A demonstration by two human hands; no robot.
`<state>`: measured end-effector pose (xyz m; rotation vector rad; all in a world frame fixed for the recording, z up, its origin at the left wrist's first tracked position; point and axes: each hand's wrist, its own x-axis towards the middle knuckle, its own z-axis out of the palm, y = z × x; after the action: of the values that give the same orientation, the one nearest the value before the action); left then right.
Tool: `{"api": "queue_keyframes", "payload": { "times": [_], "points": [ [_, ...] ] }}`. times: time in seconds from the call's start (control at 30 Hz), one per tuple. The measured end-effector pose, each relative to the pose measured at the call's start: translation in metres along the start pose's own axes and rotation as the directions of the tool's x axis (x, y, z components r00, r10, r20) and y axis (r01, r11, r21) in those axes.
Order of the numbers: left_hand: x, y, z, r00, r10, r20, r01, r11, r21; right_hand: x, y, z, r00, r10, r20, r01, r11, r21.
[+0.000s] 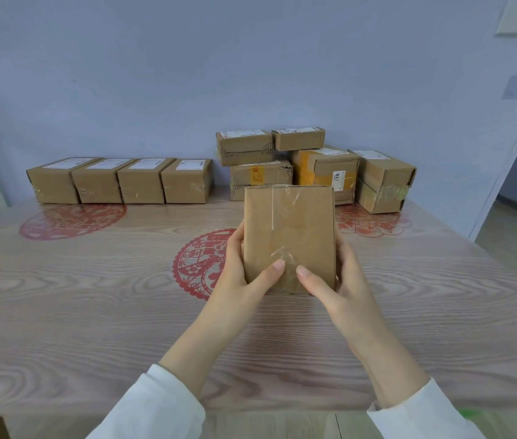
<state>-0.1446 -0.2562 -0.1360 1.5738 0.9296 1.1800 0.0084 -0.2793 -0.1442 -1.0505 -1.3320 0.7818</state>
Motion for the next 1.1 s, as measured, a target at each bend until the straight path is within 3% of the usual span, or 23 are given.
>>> {"api": "queue_keyframes", "payload": {
  "times": [0.17,1.1],
  "points": [
    [0.0020,-0.0024,0.0024,1.000,-0.007,0.019,0.006,1.000,0.014,0.0028,0.0005,-0.0004,0.999,-0.011,-0.030,0.009,0.996,-0.088],
    [0.0035,-0.0058,0.0010,0.999,0.044,-0.032,-0.047,0.996,-0.080,-0.0014,0.0030,0.0071,0.997,-0.016,-0.081,0.016,1.000,-0.001]
  ]
}}
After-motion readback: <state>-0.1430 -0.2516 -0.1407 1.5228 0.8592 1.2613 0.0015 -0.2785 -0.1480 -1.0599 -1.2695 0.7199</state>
